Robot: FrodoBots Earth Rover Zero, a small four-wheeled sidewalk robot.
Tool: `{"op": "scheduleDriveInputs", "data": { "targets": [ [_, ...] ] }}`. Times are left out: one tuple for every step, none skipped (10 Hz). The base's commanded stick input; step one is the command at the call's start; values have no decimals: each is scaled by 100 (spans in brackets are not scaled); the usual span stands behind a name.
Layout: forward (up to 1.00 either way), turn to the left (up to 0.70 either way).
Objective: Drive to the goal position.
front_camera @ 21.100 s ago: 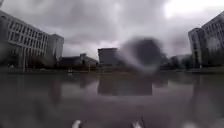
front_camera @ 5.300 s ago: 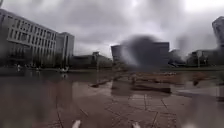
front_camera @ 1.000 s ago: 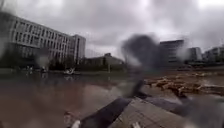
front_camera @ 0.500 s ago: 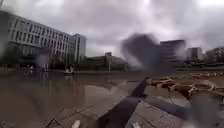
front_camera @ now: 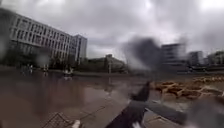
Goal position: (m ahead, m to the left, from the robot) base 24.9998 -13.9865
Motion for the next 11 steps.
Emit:
{"op": "scheduleDriveInputs", "data": {
  "targets": [
    [70, -1],
    [70, -12],
    [70, -29],
    [70, -32],
    [70, 0],
    [70, 0],
    [70, 0],
    [70, 0],
    [70, -2],
    [70, -30],
    [70, -35]
  ]
}}
